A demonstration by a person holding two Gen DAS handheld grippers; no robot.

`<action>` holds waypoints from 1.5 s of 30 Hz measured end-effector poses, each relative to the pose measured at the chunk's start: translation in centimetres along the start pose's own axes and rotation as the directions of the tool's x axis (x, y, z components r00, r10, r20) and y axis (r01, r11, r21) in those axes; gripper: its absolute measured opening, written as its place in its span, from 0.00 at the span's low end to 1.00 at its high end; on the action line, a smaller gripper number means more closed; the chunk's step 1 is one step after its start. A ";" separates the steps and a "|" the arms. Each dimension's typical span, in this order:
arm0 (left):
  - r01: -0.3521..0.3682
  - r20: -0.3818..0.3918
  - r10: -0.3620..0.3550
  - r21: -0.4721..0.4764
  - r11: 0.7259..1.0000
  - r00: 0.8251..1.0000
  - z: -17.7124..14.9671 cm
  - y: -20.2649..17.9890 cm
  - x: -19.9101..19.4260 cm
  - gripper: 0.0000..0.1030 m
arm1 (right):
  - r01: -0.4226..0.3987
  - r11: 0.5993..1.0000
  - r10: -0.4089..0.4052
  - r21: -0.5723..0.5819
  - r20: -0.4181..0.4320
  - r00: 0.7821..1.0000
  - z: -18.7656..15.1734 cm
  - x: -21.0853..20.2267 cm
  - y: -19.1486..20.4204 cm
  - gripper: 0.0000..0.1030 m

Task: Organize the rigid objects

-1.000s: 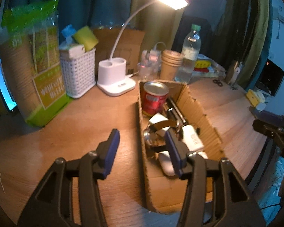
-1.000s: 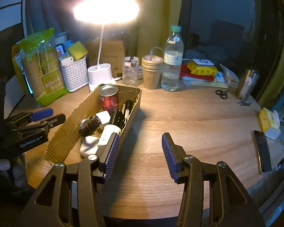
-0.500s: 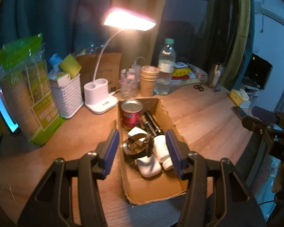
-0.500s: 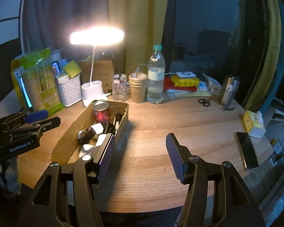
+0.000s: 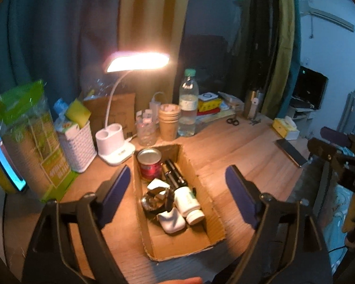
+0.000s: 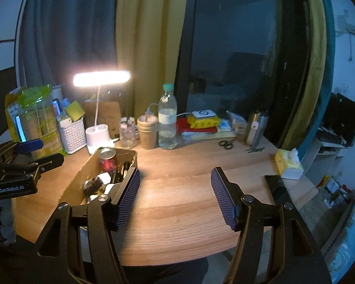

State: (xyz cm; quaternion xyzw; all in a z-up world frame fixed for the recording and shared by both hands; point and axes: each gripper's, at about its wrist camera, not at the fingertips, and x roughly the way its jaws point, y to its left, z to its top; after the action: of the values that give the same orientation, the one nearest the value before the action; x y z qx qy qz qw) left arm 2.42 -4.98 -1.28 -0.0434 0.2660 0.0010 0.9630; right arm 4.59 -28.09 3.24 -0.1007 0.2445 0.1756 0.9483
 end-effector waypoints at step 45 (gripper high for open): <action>-0.018 0.116 0.013 0.042 0.999 0.993 5.0 -1.0 -2.2 0.91 | 0.020 1.000 -0.021 0.019 0.050 0.999 2.6 -0.7 -0.9 0.76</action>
State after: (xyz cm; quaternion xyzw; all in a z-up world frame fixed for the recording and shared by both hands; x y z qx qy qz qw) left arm 3.10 -5.51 4.25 -0.0206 0.2100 0.0055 0.9775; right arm 5.49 -28.44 5.93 -0.0898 0.2211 0.1660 0.9568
